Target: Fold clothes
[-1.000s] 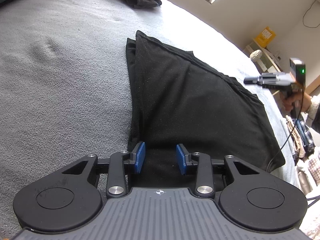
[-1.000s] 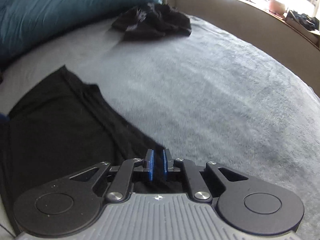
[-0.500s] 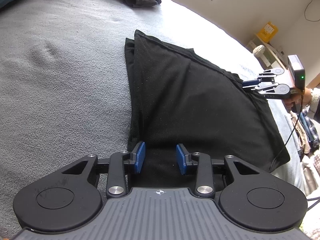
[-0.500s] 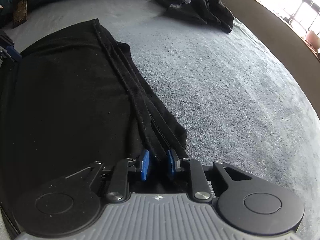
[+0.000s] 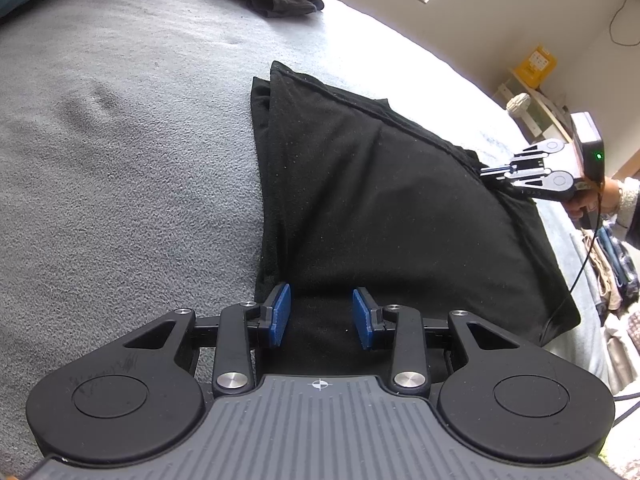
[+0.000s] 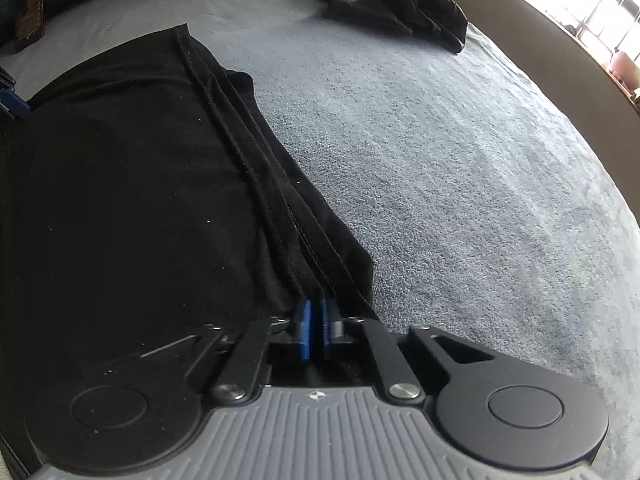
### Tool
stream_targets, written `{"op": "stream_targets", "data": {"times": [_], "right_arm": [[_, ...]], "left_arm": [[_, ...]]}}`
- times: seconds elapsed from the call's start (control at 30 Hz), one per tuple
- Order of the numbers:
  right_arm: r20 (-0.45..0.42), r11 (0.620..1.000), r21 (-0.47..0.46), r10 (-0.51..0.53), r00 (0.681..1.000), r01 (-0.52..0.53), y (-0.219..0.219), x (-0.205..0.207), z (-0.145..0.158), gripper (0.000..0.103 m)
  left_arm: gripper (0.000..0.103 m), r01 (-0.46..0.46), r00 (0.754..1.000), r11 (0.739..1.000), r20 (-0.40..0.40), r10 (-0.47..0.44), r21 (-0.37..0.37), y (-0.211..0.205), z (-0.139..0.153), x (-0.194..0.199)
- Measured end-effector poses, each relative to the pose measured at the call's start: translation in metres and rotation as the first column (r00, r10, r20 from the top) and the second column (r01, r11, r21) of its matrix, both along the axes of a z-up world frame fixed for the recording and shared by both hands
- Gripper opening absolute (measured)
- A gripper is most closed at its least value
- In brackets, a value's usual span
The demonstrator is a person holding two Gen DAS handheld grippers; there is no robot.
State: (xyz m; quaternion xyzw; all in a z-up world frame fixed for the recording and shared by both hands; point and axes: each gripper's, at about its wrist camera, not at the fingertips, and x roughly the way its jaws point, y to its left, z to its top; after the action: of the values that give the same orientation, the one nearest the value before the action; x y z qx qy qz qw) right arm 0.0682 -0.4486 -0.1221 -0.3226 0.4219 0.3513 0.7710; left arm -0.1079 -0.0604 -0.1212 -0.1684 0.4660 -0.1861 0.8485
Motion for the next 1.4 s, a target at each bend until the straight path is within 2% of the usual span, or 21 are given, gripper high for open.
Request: {"op": "stream_targets", "data": {"times": [0.13,0.23,0.4,0.47,0.5,0.53,0.6,0.7,0.73,0.8,0.83,0.97,1.03,1.1,1.23,1.27,1.3,1.37,1.4], "right_arm": [[0.084,1.0,0.004,-0.013,0.996,0.012,-0.002,-0.01,0.009,0.001],[0.111,0.999,0.017,-0.038,0.993,0.037,-0.005,-0.009,0.014,0.001],[0.172,0.998,-0.042,-0.047,0.984,0.055,0.002,-0.008,-0.005,0.003],[0.186,0.995,-0.019,-0.093,0.978,0.098,0.0,-0.006,-0.01,0.013],[0.183,0.991,0.013,-0.133,0.974,0.133,-0.004,-0.004,-0.008,0.024],[0.166,0.982,0.06,-0.189,0.968,0.181,-0.011,-0.001,-0.004,0.031],[0.1,0.939,0.171,-0.318,0.943,0.298,-0.033,0.009,0.007,0.032],[0.015,0.819,0.3,-0.516,0.856,0.489,-0.076,0.024,0.023,0.033],[-0.008,0.779,0.33,-0.562,0.827,0.533,-0.091,0.025,0.028,0.033],[-0.027,0.734,0.359,-0.609,0.793,0.576,-0.114,0.023,0.035,0.033],[-0.031,0.725,0.365,-0.617,0.786,0.584,-0.122,0.021,0.037,0.033],[-0.044,0.78,0.323,-0.553,0.832,0.536,-0.13,0.003,0.034,0.033],[-0.058,0.774,0.302,-0.568,0.821,0.557,-0.133,0.001,0.029,0.033],[-0.114,0.722,0.316,-0.615,0.78,0.615,-0.144,0.002,0.023,0.035],[-0.317,0.569,0.347,-0.677,0.665,0.745,-0.175,0.007,0.006,0.038],[-0.363,0.535,0.362,-0.674,0.644,0.764,-0.181,0.007,0.003,0.038],[-0.391,0.512,0.384,-0.664,0.638,0.768,-0.185,0.004,0.001,0.036],[-0.44,0.471,0.422,-0.64,0.629,0.775,-0.192,0.0,-0.002,0.022],[-0.448,0.463,0.434,-0.633,0.632,0.772,-0.192,-0.002,-0.003,0.008]], "left_arm": [[0.034,0.004,1.0,1.0,-0.003,-0.004,-0.001,0.001,0.0,0.0],[0.034,0.003,1.0,1.0,-0.003,-0.003,0.002,0.0,0.0,0.0],[0.035,0.002,1.0,1.0,-0.002,-0.002,0.006,0.0,0.0,-0.001],[0.034,0.001,1.0,1.0,-0.001,-0.001,0.007,0.0,0.0,-0.001],[0.035,0.0,1.0,1.0,0.0,0.0,0.007,-0.001,0.0,-0.001],[0.035,0.0,1.0,1.0,0.0,0.0,0.007,-0.001,0.0,-0.001],[0.034,0.0,1.0,1.0,0.0,0.0,0.008,-0.001,0.0,-0.001],[0.034,0.002,1.0,1.0,-0.002,-0.002,0.008,-0.001,0.0,-0.001],[0.035,0.002,1.0,1.0,-0.002,-0.002,0.008,-0.001,0.0,-0.001],[0.035,0.003,1.0,1.0,-0.002,-0.003,0.008,-0.001,0.0,-0.001],[0.034,0.002,1.0,1.0,-0.002,-0.002,0.009,-0.002,0.0,-0.001],[0.035,0.002,1.0,1.0,-0.004,-0.002,0.013,-0.002,0.0,0.0],[0.035,0.001,1.0,1.0,-0.004,-0.001,0.015,-0.003,0.0,0.0],[0.035,-0.002,1.0,1.0,-0.005,0.002,0.016,-0.003,0.001,0.0],[0.035,-0.004,1.0,1.0,-0.004,0.004,0.02,-0.004,0.001,-0.001],[0.035,-0.005,1.0,1.0,-0.004,0.005,0.02,-0.004,0.001,-0.001],[0.035,-0.007,1.0,1.0,-0.004,0.007,0.02,-0.004,0.001,-0.001],[0.035,-0.009,1.0,1.0,-0.003,0.009,0.02,-0.004,0.001,-0.001],[0.035,-0.009,1.0,1.0,-0.003,0.009,0.02,-0.004,0.001,-0.002]]}}
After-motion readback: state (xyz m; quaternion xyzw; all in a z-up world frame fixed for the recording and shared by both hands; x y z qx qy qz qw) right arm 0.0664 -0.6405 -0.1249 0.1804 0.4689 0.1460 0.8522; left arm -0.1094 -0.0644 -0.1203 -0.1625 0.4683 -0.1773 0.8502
